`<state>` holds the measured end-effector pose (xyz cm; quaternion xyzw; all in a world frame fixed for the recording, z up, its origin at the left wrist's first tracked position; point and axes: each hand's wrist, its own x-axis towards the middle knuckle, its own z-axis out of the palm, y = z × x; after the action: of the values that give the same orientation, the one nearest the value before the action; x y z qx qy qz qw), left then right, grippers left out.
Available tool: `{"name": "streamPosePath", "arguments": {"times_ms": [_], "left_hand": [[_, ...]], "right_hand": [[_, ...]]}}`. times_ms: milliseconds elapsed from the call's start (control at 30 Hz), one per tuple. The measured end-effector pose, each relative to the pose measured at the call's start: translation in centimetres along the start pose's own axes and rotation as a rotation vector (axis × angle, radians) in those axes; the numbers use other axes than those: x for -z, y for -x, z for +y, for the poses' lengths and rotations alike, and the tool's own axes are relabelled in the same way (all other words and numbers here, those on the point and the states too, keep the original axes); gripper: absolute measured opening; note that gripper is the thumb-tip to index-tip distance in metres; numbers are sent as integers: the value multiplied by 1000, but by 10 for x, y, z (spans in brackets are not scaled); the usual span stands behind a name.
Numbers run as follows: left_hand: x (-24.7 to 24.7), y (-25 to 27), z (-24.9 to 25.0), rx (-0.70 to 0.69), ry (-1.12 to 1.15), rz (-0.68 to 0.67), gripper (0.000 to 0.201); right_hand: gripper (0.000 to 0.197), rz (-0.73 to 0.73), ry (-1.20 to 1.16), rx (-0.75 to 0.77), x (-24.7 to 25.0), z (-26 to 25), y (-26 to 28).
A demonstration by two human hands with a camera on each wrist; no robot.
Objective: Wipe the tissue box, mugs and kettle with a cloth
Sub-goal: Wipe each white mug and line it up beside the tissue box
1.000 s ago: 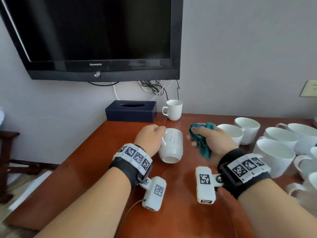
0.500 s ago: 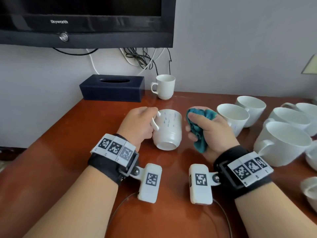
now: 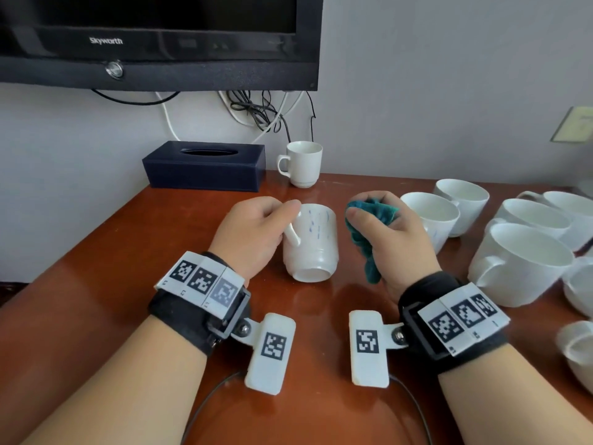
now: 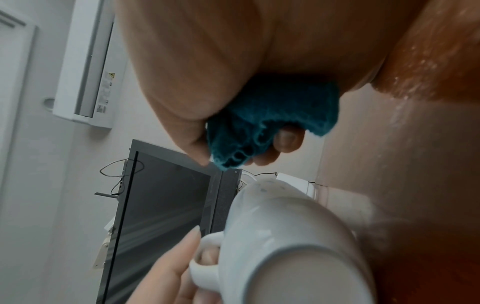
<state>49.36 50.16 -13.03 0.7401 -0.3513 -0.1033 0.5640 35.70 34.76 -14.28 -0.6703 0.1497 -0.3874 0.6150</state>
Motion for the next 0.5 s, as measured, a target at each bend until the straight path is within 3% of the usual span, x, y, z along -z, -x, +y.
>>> {"name": "streamPosePath", "arguments": {"times_ms": [167,267,500], "left_hand": [[-1,-3,-2,-29,-69,74,33],[-2,-4,-3,-7,-22,68,24],[-6,-1,0,-2,35,28,18]], "right_hand": [[24,40,-123,-111,-3,-3,-3],[33,61,-81,-121,-4,1,-5],[28,87,6,-62,-5,0,-6]]}}
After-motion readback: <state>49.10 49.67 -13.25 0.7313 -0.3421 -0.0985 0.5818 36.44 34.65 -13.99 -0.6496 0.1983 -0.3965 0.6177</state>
